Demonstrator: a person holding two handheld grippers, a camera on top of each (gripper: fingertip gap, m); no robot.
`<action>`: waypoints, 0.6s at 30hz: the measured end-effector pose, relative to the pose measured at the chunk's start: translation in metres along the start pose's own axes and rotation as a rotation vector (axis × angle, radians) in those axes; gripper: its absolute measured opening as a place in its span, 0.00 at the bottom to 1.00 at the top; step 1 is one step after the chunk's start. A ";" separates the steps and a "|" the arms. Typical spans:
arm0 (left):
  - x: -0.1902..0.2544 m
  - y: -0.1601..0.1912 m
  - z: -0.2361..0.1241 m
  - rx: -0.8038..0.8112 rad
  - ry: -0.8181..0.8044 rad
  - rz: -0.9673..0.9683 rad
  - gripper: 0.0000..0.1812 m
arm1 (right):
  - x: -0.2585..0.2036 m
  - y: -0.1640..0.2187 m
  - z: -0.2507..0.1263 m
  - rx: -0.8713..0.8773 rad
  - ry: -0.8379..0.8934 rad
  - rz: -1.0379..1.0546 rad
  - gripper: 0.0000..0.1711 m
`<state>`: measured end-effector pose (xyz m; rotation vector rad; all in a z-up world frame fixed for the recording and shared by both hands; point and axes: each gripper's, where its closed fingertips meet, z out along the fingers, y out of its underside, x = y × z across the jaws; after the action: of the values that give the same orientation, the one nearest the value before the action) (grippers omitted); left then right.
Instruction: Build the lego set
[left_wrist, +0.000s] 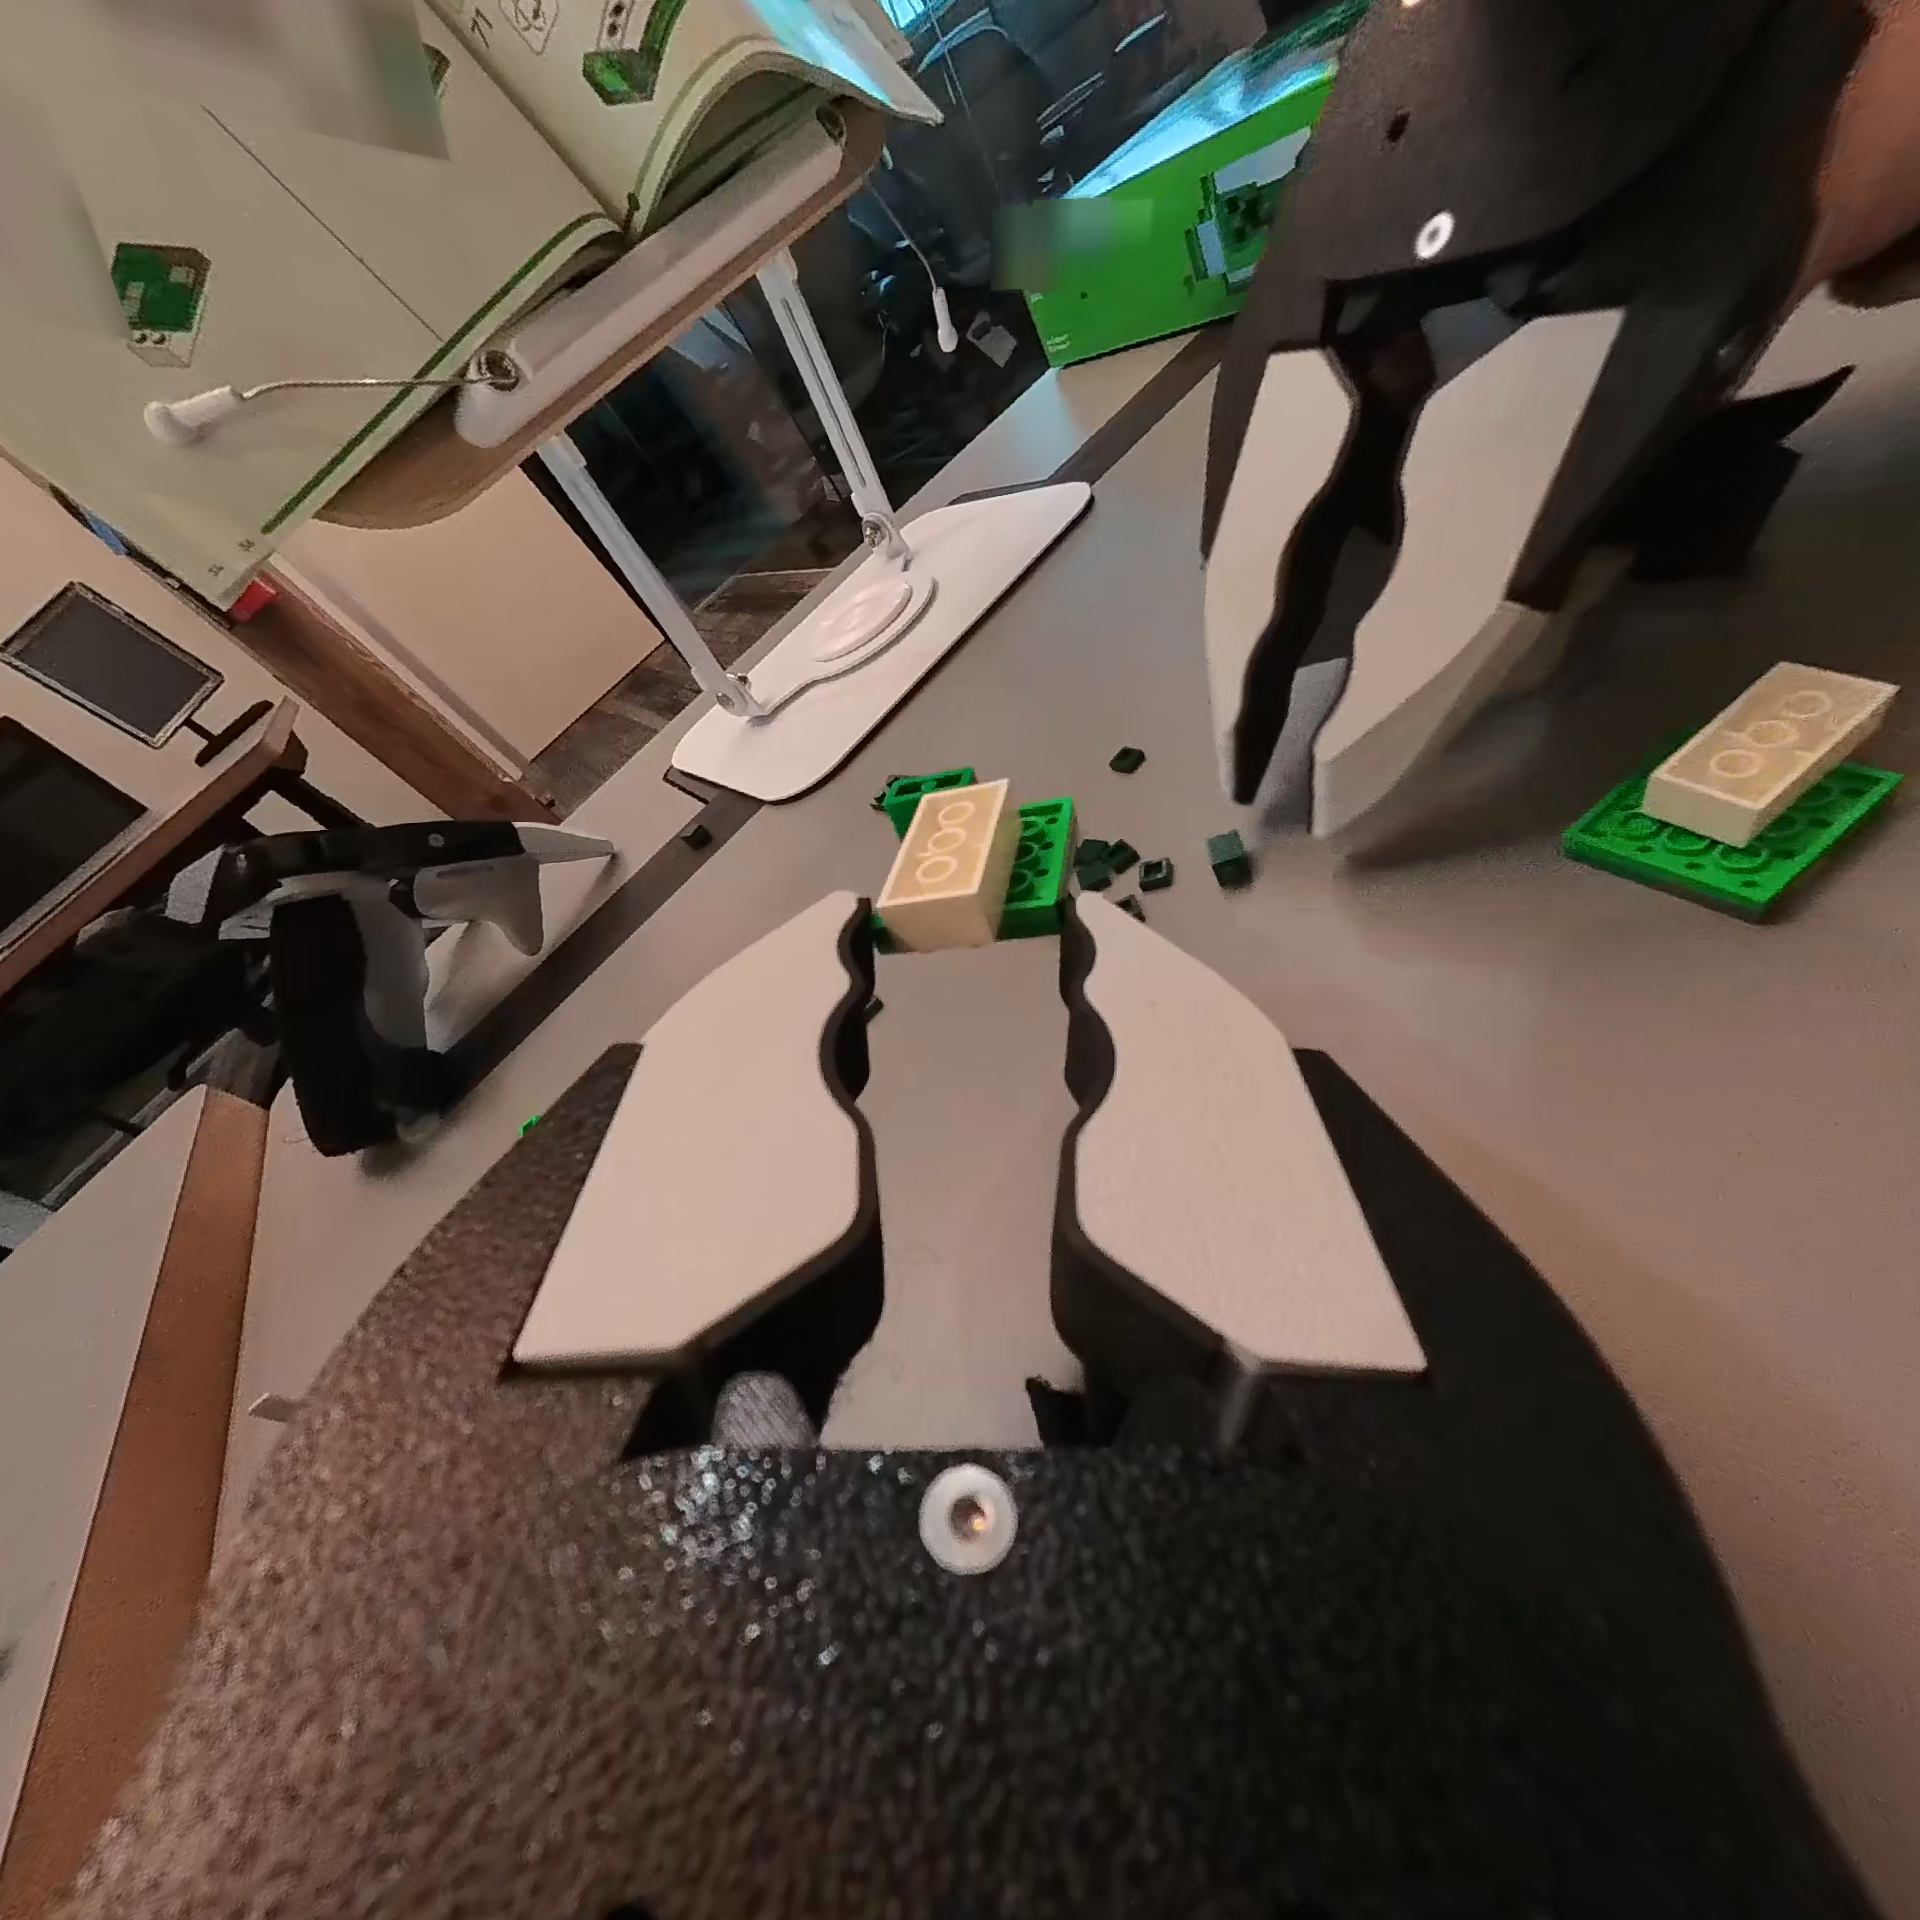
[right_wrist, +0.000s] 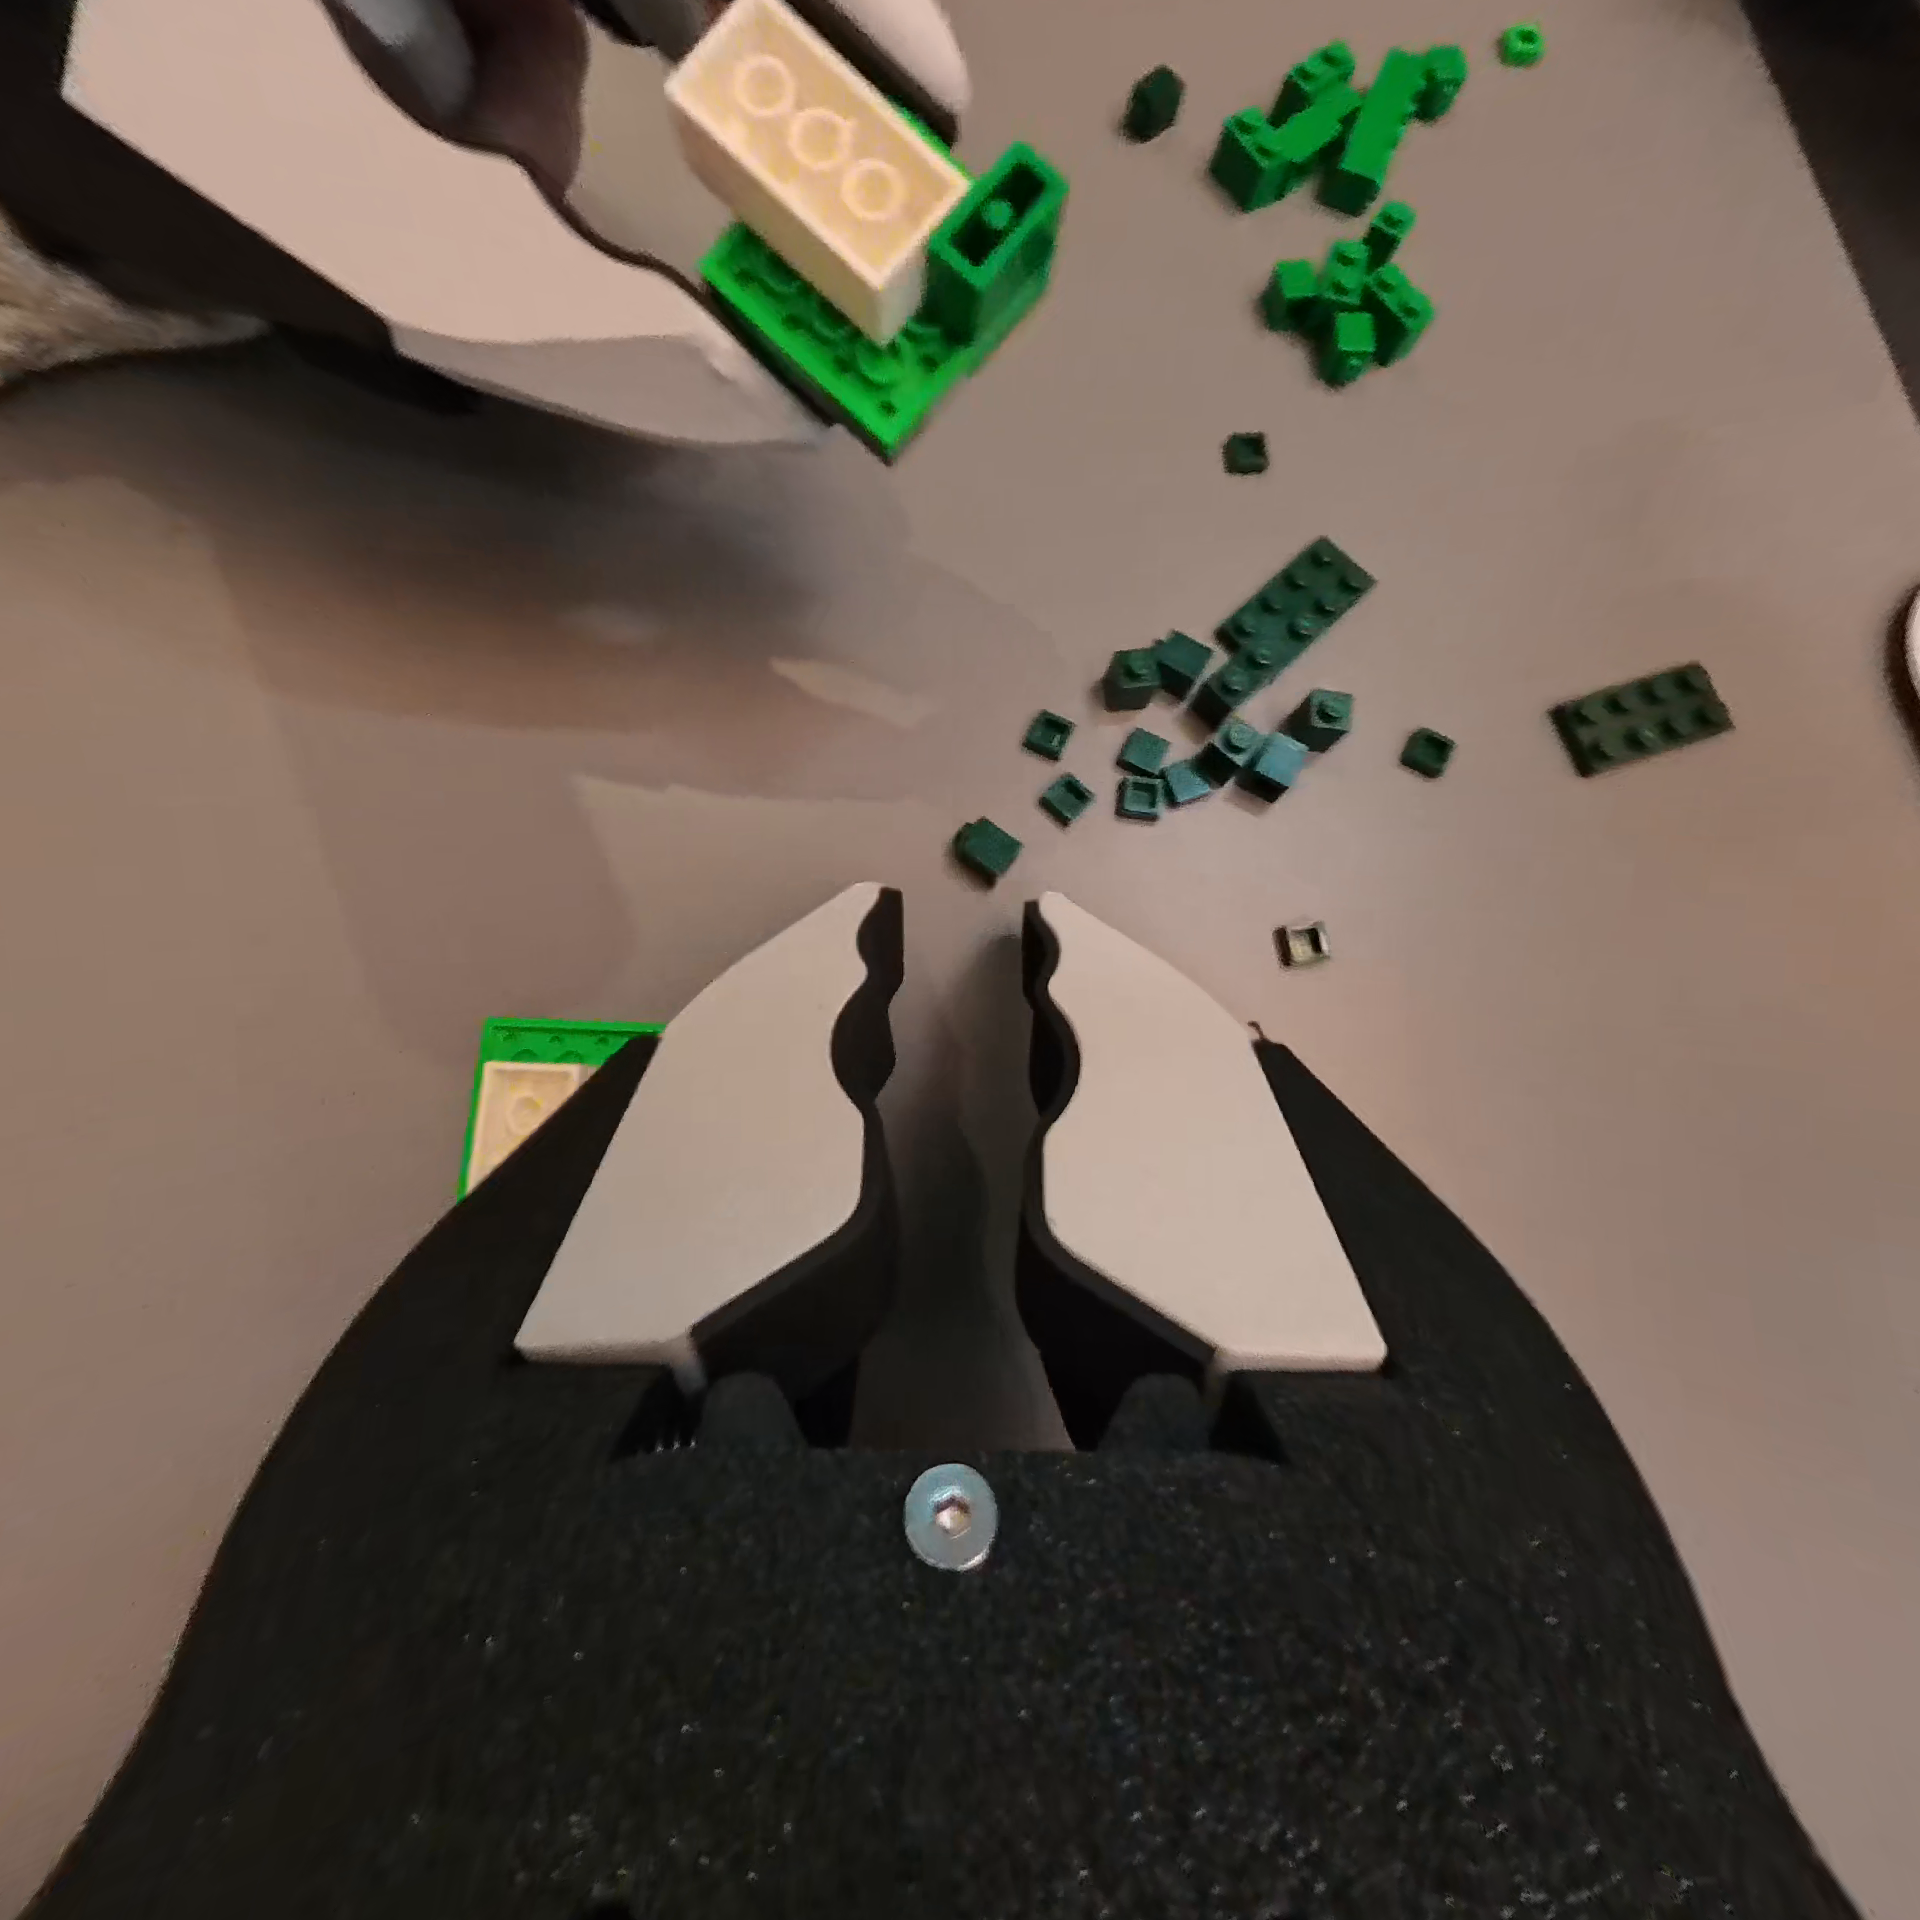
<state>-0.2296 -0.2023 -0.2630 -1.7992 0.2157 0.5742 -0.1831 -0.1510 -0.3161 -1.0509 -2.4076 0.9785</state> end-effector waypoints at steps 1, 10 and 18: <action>0.000 0.000 0.000 -0.002 0.001 0.002 0.19 | 0.002 0.000 0.000 0.014 0.004 0.022 0.12; 0.032 -0.022 -0.013 0.174 0.253 0.022 0.19 | -0.003 -0.001 0.003 0.045 -0.091 -0.288 0.11; 0.017 -0.030 -0.021 0.255 0.260 -0.116 0.18 | 0.006 -0.003 0.004 0.097 -0.250 -0.273 0.11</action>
<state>-0.1962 -0.2101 -0.2413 -1.6210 0.3442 0.2178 -0.1914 -0.1498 -0.3167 -0.5738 -2.5805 1.1705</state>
